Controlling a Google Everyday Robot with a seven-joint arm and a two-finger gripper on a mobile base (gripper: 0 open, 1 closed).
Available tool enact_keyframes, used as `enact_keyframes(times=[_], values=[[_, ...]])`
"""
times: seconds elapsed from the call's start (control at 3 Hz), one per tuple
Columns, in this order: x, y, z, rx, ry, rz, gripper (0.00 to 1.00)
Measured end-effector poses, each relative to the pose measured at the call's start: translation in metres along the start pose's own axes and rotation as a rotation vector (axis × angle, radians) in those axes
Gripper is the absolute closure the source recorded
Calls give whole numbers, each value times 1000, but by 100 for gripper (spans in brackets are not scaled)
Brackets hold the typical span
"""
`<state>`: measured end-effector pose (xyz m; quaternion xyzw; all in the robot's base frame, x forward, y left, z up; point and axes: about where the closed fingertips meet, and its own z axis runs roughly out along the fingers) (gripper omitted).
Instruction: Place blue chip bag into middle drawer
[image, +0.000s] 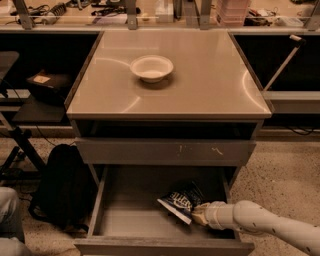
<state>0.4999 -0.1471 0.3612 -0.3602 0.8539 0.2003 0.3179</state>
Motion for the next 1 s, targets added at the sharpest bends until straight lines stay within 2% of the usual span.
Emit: enact_keyframes(times=[0.33,0.67,1.0], values=[[0,0,0,0,0,0,12],[0,0,0,0,0,0,0],[0,0,0,0,0,0,0]])
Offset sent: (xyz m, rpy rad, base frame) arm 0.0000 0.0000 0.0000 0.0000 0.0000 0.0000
